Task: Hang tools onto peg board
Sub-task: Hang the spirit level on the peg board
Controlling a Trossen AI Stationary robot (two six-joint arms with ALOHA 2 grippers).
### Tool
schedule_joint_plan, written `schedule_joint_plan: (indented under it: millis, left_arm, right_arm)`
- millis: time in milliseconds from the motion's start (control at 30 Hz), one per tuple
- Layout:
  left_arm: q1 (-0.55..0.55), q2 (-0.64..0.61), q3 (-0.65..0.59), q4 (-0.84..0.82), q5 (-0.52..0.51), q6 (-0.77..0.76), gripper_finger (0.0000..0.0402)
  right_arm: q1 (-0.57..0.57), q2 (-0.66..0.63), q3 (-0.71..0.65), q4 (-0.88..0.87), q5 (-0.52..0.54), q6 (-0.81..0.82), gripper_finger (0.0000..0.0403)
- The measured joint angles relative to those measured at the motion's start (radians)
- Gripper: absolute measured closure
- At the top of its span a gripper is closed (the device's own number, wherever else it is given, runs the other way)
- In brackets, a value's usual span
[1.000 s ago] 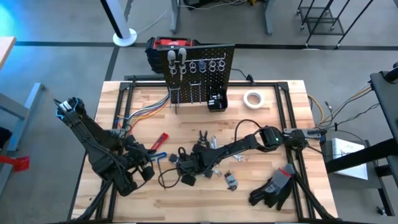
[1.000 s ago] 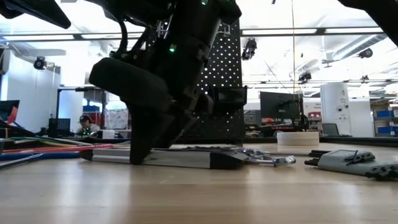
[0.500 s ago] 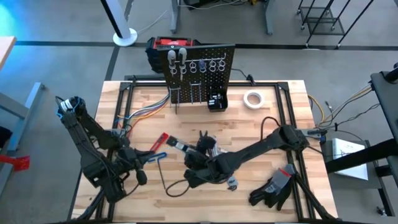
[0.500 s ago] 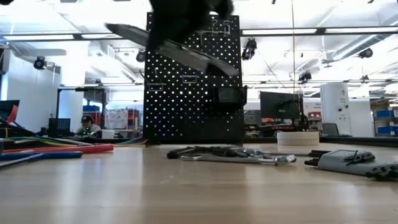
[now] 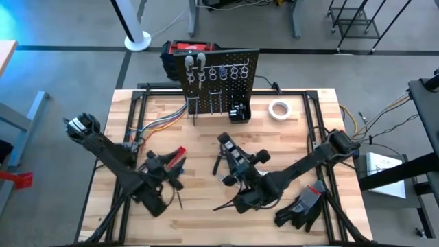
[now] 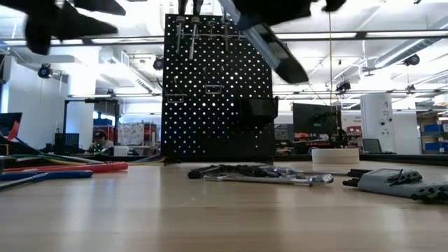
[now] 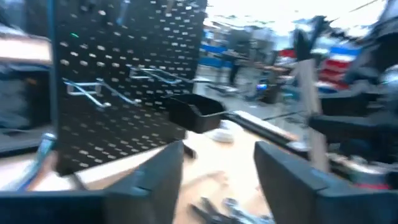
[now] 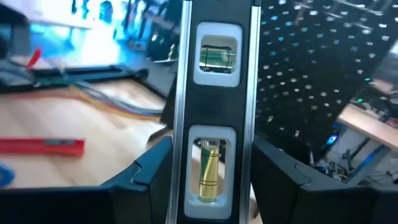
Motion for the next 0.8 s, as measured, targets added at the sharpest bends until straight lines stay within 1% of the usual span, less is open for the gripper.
schedule_joint_plan:
  millis: [100,200,333,367,433,533,667,733,800]
  left_arm:
    - [0.071,0.049,0.016,0.071,0.02,0.123,0.0166]
    - [0.139,0.106,0.054,0.114,0.091,0.246,0.0151]
    - [0.2,0.182,0.168,0.14,0.236,0.451,0.0155]
    - [0.21,0.201,0.199,0.151,0.259,0.511,0.0159]
    - [0.225,0.231,0.264,0.154,0.277,0.626,0.0167]
    - [0.245,0.252,0.354,0.157,0.298,0.76,0.0174]
    - [0.265,0.252,0.459,0.159,0.398,1.035,0.0182]
    - [0.271,0.253,0.51,0.159,0.436,1.102,0.0187]
    - [0.275,0.253,0.556,0.159,0.437,1.137,0.0189]
  right_arm:
    - [-0.004,0.023,-0.047,0.002,0.025,0.065,0.0243]
    - [-0.006,0.021,-0.076,0.011,0.092,0.158,0.0243]
    - [-0.019,0.022,-0.112,0.012,0.099,0.258,0.0243]
    - [-0.021,0.022,-0.119,0.017,0.103,0.27,0.0243]
    - [-0.024,0.022,-0.128,0.026,0.124,0.278,0.0243]
    - [-0.024,0.022,-0.133,0.033,0.141,0.282,0.0243]
    - [-0.019,0.022,-0.133,0.034,0.146,0.278,0.0243]
    - [-0.007,0.022,-0.133,0.032,0.147,0.266,0.0243]
    - [0.01,0.022,-0.133,0.032,0.147,0.257,0.0243]
